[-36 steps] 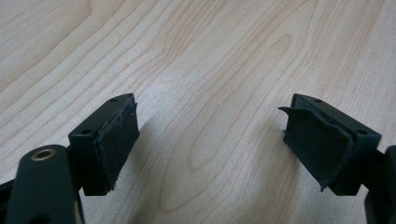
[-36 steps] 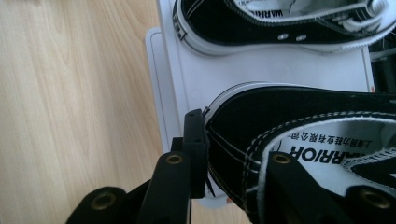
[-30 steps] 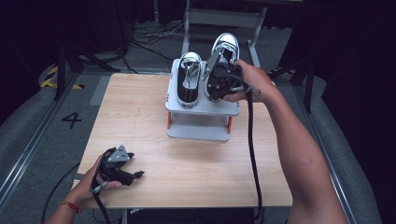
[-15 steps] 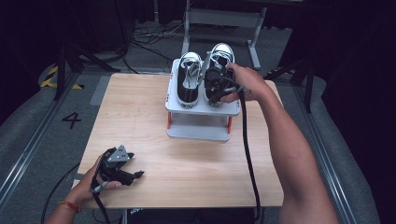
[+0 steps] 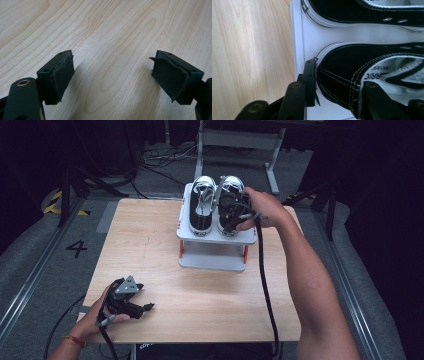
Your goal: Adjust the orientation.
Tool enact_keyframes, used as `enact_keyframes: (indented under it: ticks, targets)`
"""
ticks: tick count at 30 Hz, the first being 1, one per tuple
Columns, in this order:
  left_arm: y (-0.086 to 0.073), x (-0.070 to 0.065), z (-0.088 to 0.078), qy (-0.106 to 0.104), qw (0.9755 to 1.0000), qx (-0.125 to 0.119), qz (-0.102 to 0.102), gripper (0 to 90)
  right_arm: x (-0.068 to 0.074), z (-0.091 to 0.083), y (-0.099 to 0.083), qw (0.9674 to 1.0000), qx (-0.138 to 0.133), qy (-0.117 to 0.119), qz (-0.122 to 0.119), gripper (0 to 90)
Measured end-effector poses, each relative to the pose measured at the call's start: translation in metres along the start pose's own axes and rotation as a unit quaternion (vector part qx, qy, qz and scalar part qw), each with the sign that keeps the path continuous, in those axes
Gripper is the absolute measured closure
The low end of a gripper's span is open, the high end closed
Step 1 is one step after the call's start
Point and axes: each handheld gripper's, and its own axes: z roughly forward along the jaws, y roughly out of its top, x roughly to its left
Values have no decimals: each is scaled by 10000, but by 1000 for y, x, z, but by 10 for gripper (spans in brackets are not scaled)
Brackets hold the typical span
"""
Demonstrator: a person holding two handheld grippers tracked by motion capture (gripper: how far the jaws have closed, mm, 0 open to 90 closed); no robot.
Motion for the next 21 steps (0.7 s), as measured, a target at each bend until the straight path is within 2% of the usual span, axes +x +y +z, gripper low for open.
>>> enact_keyframes:
  ticks: [6,15,16,19,21]
  targets:
    - [0,0,0,1,10000,0,-1,181,1,-2,1,10000,86,13,-21,677]
    - [0,0,0,0,10000,0,0,180,1,-3,1,9996,33,-186,193,631]
    - [0,0,0,0,10000,1,0,180,1,-3,1,9996,21,-199,208,615]
    - [0,0,0,0,10000,0,-1,181,0,-4,-1,9985,-63,-392,375,488]
    - [0,0,0,-7,10000,0,11,181,-1,-4,-3,9981,-94,-398,460,468]
